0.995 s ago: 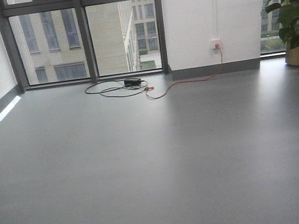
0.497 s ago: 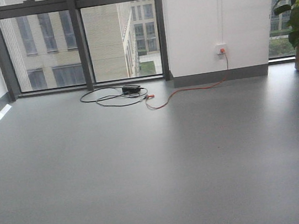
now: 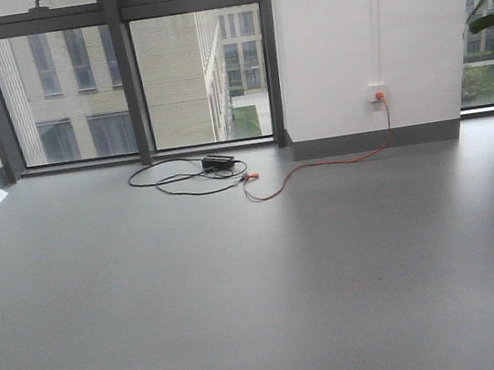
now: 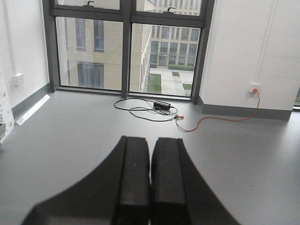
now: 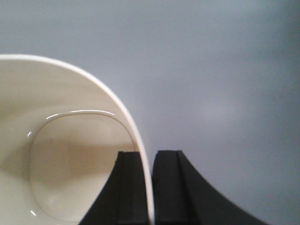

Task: Move white bin to right shelf second layer
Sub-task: 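Hold the bin in the right gripper while driving toward the windows, then hold the bin in the right gripper while turning toward the roller shelf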

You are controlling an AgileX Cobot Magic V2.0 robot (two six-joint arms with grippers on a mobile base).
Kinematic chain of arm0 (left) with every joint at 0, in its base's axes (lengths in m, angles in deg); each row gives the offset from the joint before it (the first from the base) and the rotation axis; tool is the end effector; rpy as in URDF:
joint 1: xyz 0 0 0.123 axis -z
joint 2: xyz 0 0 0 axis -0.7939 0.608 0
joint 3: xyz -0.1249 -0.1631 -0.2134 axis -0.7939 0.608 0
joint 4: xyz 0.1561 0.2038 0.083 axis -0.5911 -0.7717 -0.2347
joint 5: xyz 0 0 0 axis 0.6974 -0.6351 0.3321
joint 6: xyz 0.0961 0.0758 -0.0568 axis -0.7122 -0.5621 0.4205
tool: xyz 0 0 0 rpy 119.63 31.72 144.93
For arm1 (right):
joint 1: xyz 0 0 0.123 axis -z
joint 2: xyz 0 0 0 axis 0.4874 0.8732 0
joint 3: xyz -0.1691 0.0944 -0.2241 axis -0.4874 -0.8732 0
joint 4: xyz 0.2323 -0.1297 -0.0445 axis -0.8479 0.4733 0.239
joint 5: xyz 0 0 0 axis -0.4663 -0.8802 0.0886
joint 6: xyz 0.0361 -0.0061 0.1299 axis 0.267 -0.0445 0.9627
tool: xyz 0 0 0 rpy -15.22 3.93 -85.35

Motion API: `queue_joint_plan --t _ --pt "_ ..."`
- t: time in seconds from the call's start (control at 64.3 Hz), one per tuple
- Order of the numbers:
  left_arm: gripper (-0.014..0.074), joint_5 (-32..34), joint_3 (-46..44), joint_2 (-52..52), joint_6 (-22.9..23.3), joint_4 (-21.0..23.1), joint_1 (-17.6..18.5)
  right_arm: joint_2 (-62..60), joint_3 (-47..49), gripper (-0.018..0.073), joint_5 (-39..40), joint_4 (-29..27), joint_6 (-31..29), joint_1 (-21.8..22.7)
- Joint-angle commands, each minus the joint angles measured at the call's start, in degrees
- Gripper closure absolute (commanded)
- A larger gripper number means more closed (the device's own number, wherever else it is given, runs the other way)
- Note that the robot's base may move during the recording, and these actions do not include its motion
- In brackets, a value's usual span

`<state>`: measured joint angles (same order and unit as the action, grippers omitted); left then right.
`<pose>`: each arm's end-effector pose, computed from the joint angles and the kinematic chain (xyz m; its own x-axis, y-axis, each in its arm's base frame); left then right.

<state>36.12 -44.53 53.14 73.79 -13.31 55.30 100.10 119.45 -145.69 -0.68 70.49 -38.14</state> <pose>0.1070 -0.0065 0.2035 -0.0004 -0.0764 -0.9971 0.0578 0.9954 -0.0763 0.1630 0.0166 0.2943 -0.7758 0.0830 -0.6255 0.0443 0.9960 0.0773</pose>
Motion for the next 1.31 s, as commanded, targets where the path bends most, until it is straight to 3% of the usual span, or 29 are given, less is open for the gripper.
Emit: queue_joint_plan --t 0.0,1.29 --pt "0.0512 4.76 1.61 -1.02 0.3 0.04 0.19 -0.11 1.69 0.0494 3.44 0.3 -0.2 0.33" --pt "0.0512 4.76 1.61 -1.02 0.3 0.04 0.19 -0.11 1.69 0.0494 3.44 0.3 -0.2 0.33"
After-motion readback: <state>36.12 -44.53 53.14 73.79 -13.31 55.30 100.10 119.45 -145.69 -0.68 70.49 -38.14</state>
